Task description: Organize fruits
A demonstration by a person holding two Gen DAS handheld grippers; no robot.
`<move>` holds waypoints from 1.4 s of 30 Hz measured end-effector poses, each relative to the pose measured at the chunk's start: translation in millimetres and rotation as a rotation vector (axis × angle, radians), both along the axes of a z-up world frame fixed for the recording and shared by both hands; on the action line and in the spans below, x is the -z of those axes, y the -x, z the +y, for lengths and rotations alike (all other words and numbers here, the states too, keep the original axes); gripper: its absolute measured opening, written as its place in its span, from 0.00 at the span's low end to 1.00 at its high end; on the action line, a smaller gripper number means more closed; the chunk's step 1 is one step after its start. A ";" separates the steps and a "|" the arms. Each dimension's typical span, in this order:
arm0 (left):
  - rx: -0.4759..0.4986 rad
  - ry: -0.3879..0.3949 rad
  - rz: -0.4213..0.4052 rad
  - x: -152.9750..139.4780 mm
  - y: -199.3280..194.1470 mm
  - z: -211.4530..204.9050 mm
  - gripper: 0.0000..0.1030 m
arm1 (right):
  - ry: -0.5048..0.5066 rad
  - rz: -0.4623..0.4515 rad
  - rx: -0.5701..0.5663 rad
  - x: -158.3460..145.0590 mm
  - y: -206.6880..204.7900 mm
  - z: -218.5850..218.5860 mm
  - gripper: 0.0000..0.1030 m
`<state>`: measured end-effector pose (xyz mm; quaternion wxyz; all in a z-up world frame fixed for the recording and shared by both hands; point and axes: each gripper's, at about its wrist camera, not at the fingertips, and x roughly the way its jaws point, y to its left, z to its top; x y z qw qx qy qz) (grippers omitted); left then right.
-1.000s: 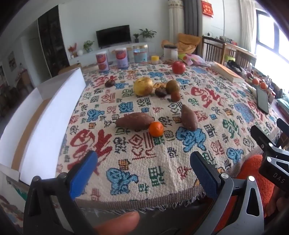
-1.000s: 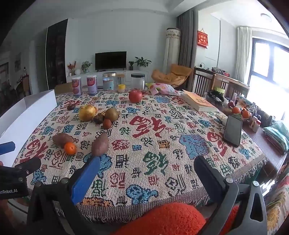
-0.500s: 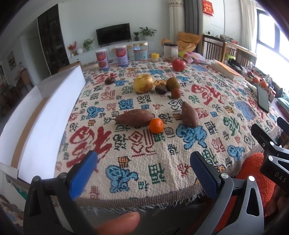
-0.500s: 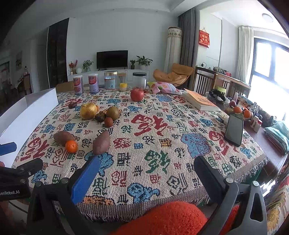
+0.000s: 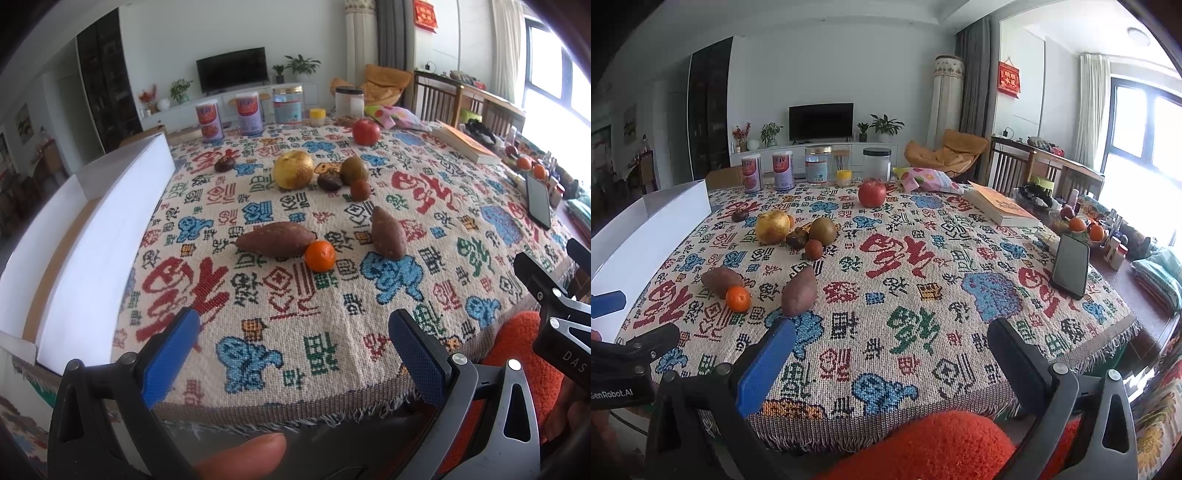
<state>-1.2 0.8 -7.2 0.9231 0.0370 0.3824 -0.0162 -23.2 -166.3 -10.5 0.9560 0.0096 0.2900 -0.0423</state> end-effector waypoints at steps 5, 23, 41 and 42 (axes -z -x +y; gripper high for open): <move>0.000 -0.009 0.000 -0.5 0.1 0.6 0.99 | 0.001 0.007 0.000 0.3 -0.2 0.5 1.00; -0.001 -0.001 -0.001 -0.8 0.1 2.6 0.99 | 0.010 0.048 -0.008 1.5 -1.1 3.0 1.00; -0.001 0.007 0.003 -1.2 0.0 3.9 0.99 | 0.008 0.052 -0.011 1.9 -0.5 3.7 1.00; -0.002 0.004 0.004 -1.3 0.0 3.7 0.99 | 0.009 0.058 -0.012 1.5 -0.6 3.5 1.00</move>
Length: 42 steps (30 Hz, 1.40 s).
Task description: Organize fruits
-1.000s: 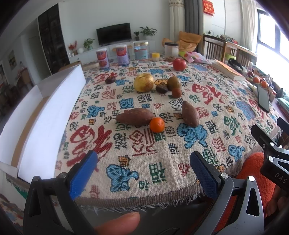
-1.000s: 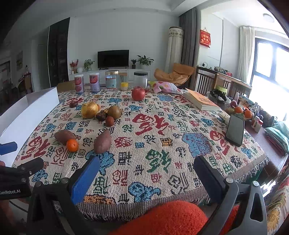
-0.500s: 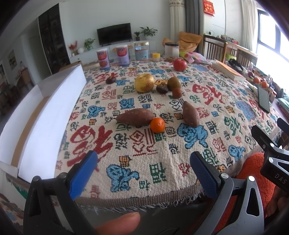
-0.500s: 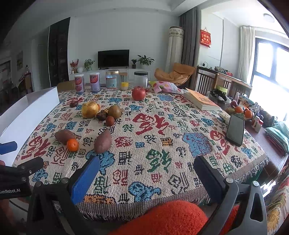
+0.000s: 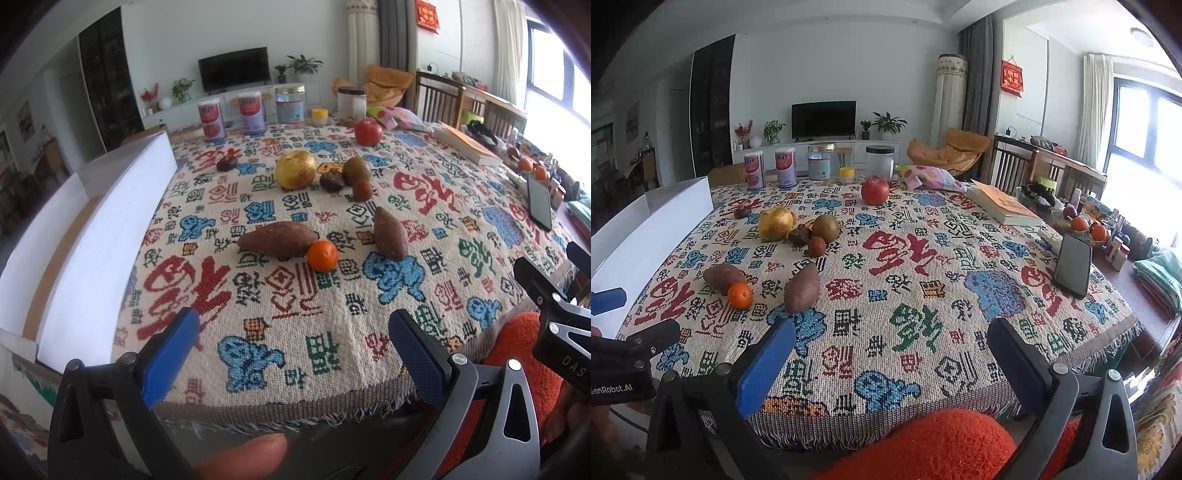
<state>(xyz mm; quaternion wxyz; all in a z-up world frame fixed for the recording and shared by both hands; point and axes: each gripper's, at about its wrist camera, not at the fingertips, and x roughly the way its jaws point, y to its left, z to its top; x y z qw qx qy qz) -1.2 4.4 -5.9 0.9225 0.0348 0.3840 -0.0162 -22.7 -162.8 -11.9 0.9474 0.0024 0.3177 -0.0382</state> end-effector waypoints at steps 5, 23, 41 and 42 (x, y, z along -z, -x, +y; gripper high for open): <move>0.000 -0.003 -0.002 0.0 0.2 0.1 0.99 | 0.006 -0.008 -0.001 0.0 0.0 0.1 1.00; -0.002 0.007 0.001 0.3 0.2 0.1 0.99 | 0.000 -0.013 -0.001 0.7 1.3 0.0 1.00; -0.031 -0.050 -0.070 14.2 -14.0 8.2 0.99 | 0.473 0.003 0.044 -59.9 -4.0 -30.6 1.00; -0.036 -0.044 -0.088 15.7 -15.7 9.5 0.99 | 0.310 0.065 -0.003 -41.5 -11.4 -38.1 1.00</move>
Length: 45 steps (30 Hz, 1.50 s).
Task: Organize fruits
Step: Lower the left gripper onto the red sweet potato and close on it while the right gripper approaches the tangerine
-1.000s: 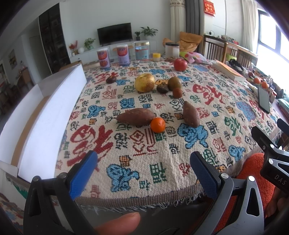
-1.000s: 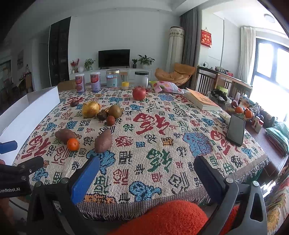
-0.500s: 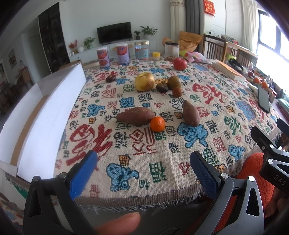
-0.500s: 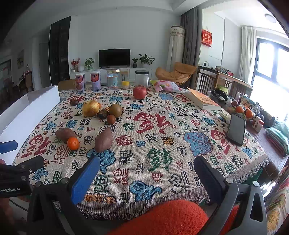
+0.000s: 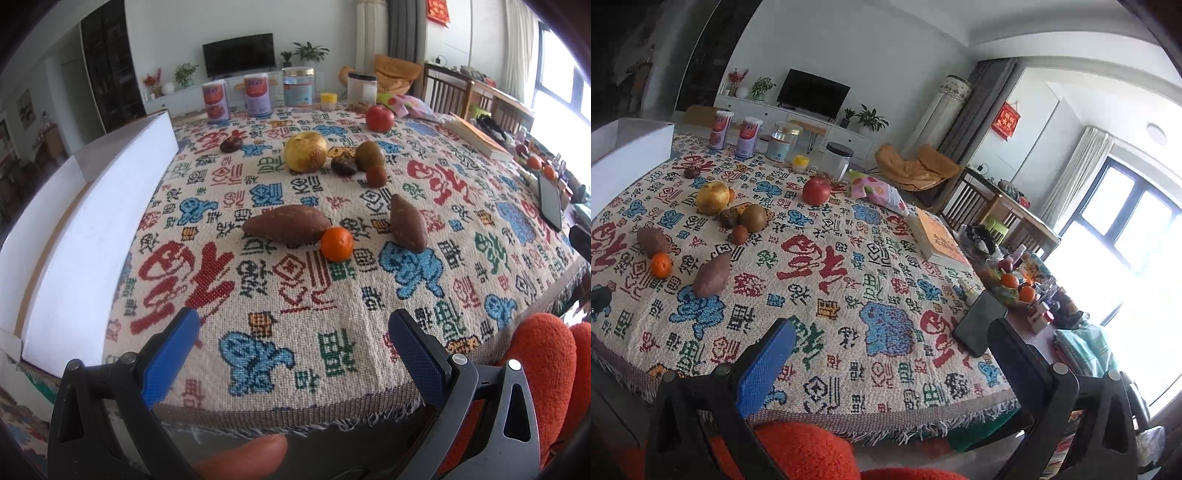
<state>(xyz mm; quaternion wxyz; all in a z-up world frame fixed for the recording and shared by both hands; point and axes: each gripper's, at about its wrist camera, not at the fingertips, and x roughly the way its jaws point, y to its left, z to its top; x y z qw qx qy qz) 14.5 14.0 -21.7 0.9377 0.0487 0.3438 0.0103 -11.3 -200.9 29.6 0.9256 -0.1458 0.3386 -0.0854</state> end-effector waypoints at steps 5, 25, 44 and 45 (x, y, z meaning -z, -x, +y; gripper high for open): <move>-0.043 -0.015 0.045 19.9 -10.5 17.9 0.99 | -0.368 0.221 -0.020 61.8 -12.7 13.0 1.00; -0.094 0.070 0.292 64.4 -48.6 52.0 1.00 | -0.282 0.096 -0.067 73.6 -6.4 33.7 1.00; -0.086 -0.012 0.357 57.6 -145.8 27.9 1.00 | -0.282 0.068 -0.095 71.5 -0.4 34.6 1.00; -0.085 -0.025 0.350 56.2 -149.7 29.2 1.00 | -0.287 0.070 -0.097 71.9 -0.7 34.3 1.00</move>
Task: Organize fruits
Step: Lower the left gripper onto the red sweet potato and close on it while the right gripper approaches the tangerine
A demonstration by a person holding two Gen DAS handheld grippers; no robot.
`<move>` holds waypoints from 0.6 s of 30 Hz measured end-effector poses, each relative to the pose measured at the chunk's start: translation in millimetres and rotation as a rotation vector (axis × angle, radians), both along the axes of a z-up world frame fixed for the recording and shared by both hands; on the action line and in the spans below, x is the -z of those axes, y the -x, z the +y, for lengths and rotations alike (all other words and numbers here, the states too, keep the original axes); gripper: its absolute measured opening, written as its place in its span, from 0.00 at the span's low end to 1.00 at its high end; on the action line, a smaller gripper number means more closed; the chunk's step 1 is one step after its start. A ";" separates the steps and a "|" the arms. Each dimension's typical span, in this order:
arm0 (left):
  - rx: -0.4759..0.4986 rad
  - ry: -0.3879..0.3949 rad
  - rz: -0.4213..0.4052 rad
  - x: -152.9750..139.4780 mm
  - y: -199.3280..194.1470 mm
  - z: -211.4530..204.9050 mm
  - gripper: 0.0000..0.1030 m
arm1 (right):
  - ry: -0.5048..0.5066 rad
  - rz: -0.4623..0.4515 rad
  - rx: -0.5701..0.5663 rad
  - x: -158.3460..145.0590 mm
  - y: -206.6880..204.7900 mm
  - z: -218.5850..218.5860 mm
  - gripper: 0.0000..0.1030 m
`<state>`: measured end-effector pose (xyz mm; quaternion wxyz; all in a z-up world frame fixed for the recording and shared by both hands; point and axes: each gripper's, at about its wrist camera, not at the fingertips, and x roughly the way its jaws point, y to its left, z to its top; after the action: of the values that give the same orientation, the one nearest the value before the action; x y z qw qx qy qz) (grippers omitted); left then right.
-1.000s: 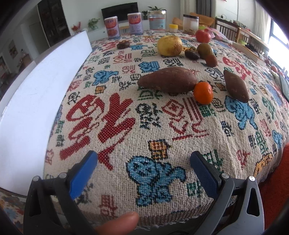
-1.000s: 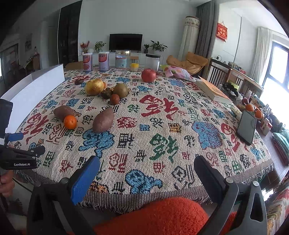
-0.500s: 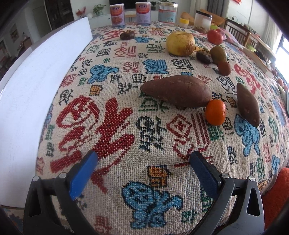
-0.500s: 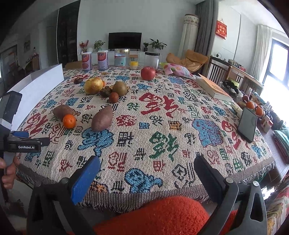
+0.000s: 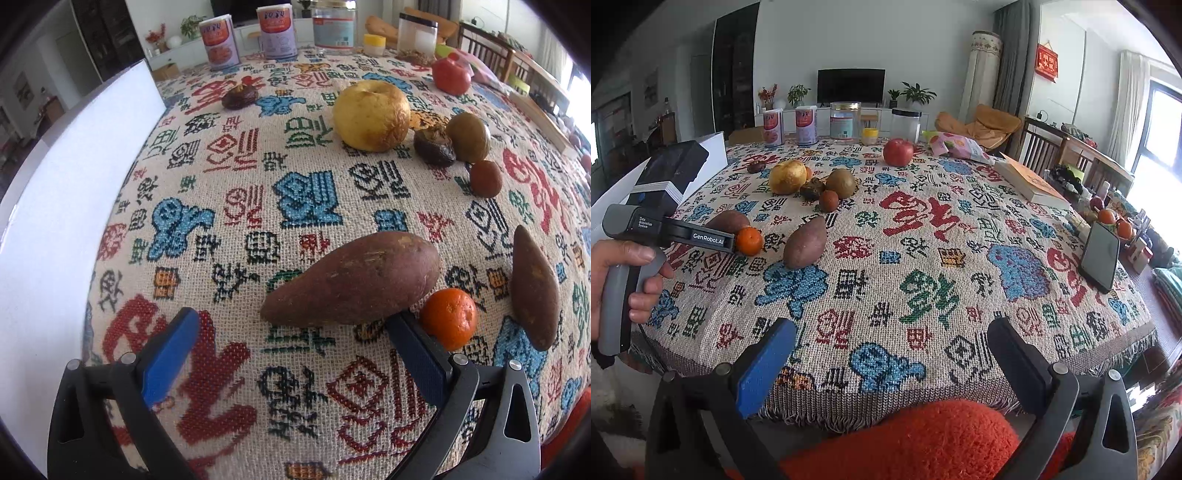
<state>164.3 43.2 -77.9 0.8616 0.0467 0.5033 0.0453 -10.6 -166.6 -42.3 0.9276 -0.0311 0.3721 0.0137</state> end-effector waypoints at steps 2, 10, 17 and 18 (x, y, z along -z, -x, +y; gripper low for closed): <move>0.010 -0.030 -0.019 -1.7 -9.8 0.2 0.99 | -0.006 0.007 -0.002 0.9 -1.9 -0.5 1.00; 0.100 0.007 -0.015 -3.3 -43.3 -6.5 0.99 | -0.003 0.000 -0.004 0.2 -0.3 -0.3 1.00; 0.259 0.032 0.055 1.3 -63.4 -23.1 0.99 | -0.006 0.002 -0.004 0.9 -0.9 -1.0 1.00; 0.258 0.049 0.067 1.8 -67.2 -21.6 0.99 | -0.006 0.001 -0.004 1.2 -0.6 -1.1 1.00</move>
<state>231.5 21.6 -79.7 0.8440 0.0912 0.5225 -0.0797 -10.0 -167.8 -43.4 0.9274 -0.0291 0.3725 0.0166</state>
